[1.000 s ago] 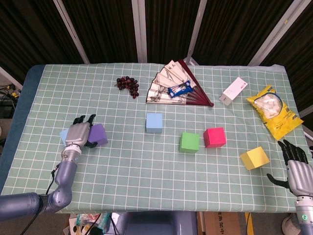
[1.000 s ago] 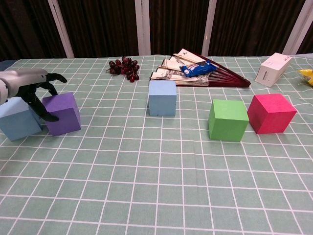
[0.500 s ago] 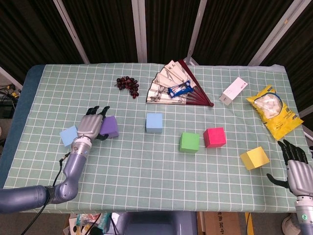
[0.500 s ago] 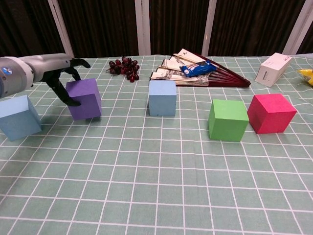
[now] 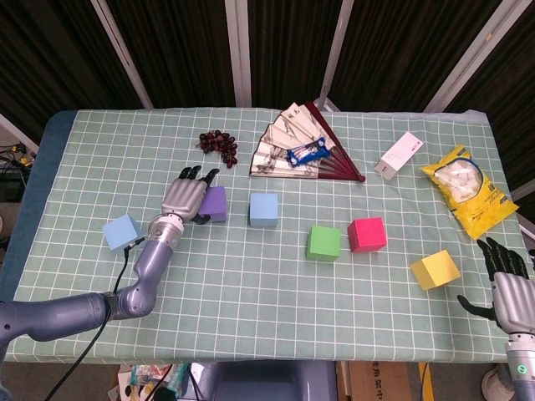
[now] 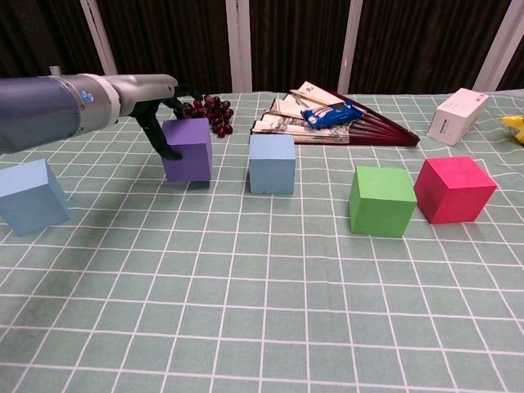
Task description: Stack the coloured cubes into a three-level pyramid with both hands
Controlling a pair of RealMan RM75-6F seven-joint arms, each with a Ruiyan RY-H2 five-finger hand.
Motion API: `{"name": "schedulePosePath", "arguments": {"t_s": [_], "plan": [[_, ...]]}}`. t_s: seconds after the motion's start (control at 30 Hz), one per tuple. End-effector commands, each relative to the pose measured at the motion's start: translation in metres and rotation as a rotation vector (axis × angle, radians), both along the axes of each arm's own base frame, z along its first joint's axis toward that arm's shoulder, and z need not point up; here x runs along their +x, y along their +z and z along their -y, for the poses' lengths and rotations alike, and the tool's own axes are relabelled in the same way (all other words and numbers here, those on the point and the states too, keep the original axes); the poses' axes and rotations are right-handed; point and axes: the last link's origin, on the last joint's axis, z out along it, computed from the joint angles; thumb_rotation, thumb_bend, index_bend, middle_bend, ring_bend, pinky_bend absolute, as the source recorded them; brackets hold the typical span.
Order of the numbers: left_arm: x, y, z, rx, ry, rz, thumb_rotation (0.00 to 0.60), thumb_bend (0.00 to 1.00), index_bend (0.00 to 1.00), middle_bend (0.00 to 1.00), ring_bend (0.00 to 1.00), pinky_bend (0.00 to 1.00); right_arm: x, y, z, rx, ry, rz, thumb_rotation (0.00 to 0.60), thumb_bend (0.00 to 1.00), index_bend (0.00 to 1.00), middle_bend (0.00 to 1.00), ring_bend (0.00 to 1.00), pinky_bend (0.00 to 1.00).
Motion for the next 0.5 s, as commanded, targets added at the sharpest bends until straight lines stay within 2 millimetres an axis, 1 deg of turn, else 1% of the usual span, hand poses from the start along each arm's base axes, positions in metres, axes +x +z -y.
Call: {"name": "schedulePosePath", "arguments": {"t_s": [0.03, 0.27, 0.5], "plan": [[0.006, -0.008, -0.003, -0.024, 0.005, 0.023, 0.6, 0.36, 0.0, 0.35, 0.03, 0.02, 0.0, 0.0, 0.0, -0.001, -0.001, 0.001, 0.6, 0.22, 0.0, 0.0, 0.0, 0.0], [0.009, -0.02, -0.008, -0.071, 0.005, 0.049, 0.6, 0.36, 0.0, 0.35, 0.03, 0.02, 0.0, 0.001, 0.001, -0.002, -0.003, 0.007, 0.6, 0.22, 0.0, 0.0, 0.0, 0.0], [0.013, -0.025, -0.013, -0.089, -0.029, 0.043, 0.6, 0.36, 0.0, 0.35, 0.04, 0.02, 0.0, 0.001, 0.0, 0.0, -0.003, 0.009, 0.6, 0.22, 0.0, 0.0, 0.0, 0.0]]}}
